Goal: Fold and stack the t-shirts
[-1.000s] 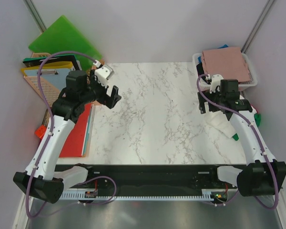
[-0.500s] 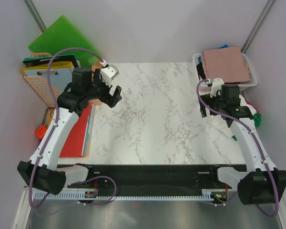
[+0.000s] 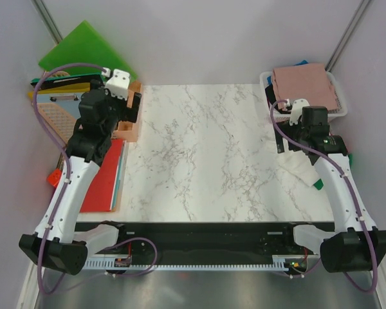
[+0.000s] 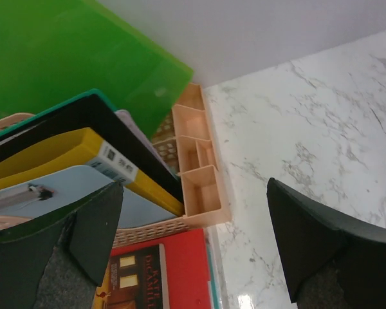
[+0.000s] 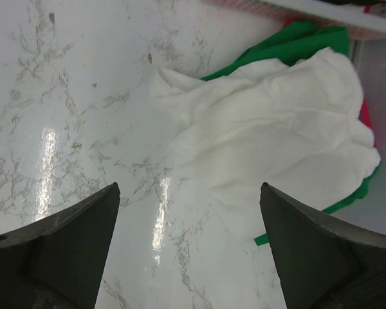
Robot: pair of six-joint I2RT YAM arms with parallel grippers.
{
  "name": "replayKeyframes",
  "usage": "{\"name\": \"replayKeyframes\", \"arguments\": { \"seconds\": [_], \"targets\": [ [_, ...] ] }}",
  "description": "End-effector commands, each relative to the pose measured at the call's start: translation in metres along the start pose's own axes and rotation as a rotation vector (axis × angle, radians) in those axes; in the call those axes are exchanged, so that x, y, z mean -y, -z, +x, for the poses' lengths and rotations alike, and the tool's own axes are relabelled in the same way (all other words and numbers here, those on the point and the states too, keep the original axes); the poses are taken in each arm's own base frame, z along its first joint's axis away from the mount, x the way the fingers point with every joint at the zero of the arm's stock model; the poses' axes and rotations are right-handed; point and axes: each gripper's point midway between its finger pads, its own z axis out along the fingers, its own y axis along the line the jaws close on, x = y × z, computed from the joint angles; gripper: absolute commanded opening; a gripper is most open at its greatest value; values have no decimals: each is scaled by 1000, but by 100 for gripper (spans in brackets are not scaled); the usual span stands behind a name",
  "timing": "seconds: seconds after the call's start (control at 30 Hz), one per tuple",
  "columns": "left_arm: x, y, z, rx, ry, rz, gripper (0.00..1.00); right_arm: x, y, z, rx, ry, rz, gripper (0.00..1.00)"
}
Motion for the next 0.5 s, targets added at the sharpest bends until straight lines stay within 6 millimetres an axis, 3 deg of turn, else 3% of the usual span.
{"name": "replayKeyframes", "arguments": {
  "seconds": [0.0,0.1,0.2,0.27,0.37,0.47],
  "targets": [
    [-53,25,-41,184,118,-209,100,21,43,-35,91,-34,97,98],
    [-50,30,-39,200,103,-187,100,34,46,-41,81,-52,164,98],
    [-39,24,-21,139,91,-146,100,45,19,-28,-9,-103,182,95],
    [-32,22,-4,104,85,-131,100,43,-9,-19,-62,-154,124,90],
    [-30,27,3,109,76,-127,100,49,-22,-26,-22,-229,118,90],
    [-30,36,10,125,43,-133,100,68,-30,-29,-19,-287,201,92]
  ]
}}
